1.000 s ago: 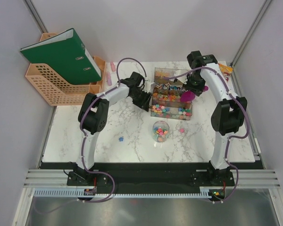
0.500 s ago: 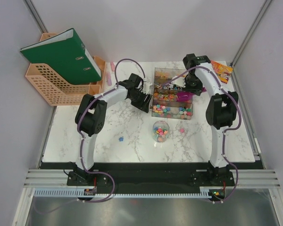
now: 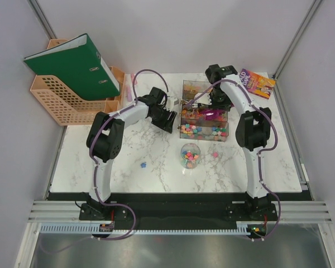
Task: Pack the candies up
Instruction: Scoop the fake candies from the storage box.
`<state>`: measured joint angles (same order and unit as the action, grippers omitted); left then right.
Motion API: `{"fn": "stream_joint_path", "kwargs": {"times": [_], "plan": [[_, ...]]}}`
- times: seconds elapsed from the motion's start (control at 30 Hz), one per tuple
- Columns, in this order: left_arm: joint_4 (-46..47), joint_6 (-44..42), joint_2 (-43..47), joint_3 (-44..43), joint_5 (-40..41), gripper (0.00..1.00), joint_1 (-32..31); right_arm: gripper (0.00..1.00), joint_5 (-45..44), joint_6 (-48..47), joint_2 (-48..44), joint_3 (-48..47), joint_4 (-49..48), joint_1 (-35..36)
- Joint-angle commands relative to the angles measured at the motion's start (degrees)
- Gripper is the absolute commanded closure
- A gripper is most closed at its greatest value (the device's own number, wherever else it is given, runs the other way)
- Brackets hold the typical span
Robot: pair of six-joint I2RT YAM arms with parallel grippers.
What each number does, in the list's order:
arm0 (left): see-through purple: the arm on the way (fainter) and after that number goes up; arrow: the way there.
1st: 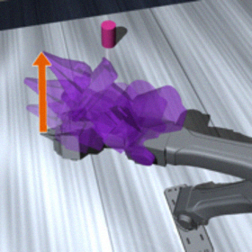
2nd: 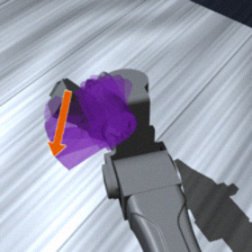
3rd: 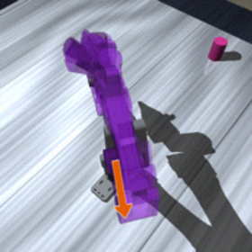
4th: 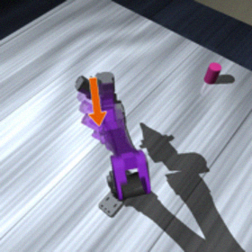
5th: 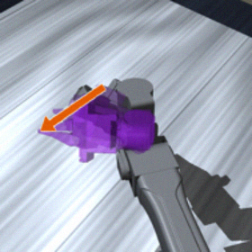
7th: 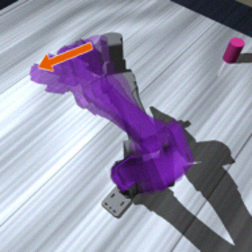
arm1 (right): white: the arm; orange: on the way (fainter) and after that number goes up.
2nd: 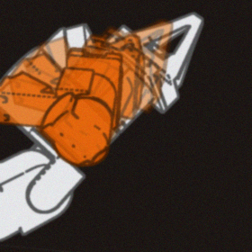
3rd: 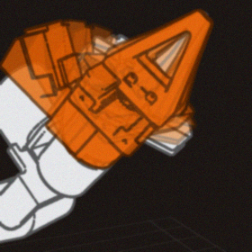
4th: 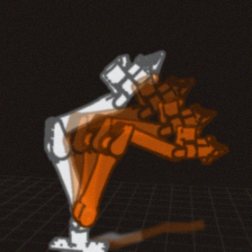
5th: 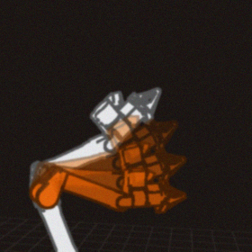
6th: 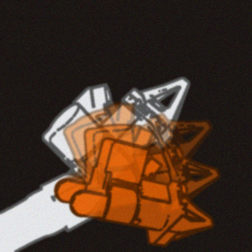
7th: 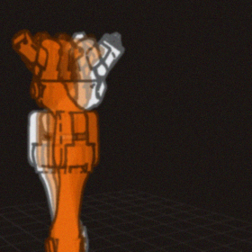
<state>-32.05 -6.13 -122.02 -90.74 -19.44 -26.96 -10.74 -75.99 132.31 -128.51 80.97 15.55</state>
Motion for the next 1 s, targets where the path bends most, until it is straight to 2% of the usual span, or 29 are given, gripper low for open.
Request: {"fn": "stream_joint_path", "kwargs": {"times": [0.0,0.33,0.73,0.97], "plan": [[0.6,-2.0,2.4,1.3,2.0,0.36,0.3,1.0,-0.2,-1.4,1.5,-3.2,2.6,1.7],[0.9,-2.1,2.5,2.7,0.4,0.37,0.2,1.0,2.1,4.1,5.2,-4.4,2.5,3.5],[0.9,-1.8,2.0,2.8,-0.3,0.38,0.2,1.0,9.9,8.9,7.1,-4.7,-0.2,4.6],[0.7,-3.1,2.0,3.6,2.4,0.37,0.4,1.0,16.2,8.2,5.3,0.0,-4.0,3.9]]}}
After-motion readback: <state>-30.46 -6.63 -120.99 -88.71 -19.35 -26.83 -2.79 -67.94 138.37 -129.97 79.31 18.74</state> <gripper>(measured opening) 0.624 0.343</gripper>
